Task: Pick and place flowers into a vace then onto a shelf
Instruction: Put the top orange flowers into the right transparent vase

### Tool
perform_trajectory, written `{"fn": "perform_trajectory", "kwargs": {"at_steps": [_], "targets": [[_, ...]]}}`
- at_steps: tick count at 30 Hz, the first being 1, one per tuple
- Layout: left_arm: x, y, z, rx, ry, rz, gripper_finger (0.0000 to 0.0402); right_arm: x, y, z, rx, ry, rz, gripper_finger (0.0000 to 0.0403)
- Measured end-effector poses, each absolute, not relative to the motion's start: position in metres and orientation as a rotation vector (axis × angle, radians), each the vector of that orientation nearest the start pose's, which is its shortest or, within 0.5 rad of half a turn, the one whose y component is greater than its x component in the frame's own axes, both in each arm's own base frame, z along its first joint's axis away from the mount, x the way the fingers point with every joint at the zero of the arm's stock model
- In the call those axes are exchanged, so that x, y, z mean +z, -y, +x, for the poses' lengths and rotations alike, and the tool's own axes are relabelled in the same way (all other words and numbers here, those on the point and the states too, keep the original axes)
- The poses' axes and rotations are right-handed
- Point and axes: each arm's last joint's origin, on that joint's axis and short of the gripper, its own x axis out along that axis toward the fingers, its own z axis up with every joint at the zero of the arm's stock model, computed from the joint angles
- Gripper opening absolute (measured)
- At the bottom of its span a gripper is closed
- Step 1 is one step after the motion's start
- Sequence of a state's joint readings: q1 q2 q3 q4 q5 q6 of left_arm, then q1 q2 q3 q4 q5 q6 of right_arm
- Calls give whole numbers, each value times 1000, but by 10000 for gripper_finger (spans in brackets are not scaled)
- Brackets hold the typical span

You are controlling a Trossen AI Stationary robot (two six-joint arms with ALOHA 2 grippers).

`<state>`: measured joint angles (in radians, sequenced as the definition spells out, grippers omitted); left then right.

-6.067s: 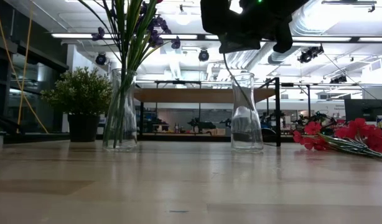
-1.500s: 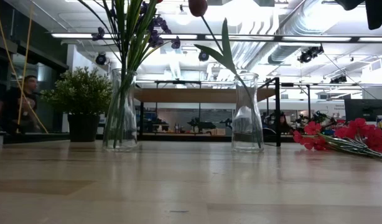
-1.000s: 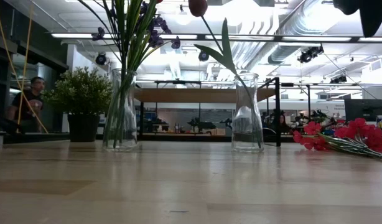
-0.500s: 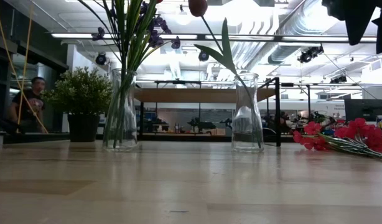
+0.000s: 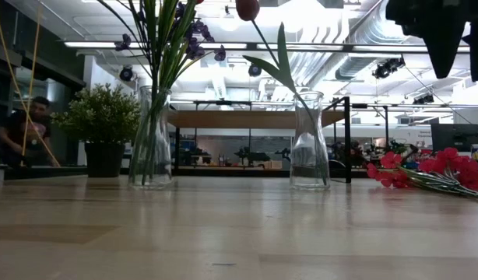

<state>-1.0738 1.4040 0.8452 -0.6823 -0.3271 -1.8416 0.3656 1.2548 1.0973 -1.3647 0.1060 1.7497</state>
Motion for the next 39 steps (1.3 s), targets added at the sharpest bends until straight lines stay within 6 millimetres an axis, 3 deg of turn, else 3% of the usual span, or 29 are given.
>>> {"fn": "perform_trajectory", "kwargs": {"at_steps": [16,30,39], "targets": [[195,212,126,378,-1102,-816,207,268,-72,194,-1090,-1199,1031,252],[195,212,126,378,-1102,-817,207,267,-90,189,-1043,-1229,1062,252],[195,212,126,376,-1102,-819,207,253,-97,203,-1063,-1232,1039,252]]}}
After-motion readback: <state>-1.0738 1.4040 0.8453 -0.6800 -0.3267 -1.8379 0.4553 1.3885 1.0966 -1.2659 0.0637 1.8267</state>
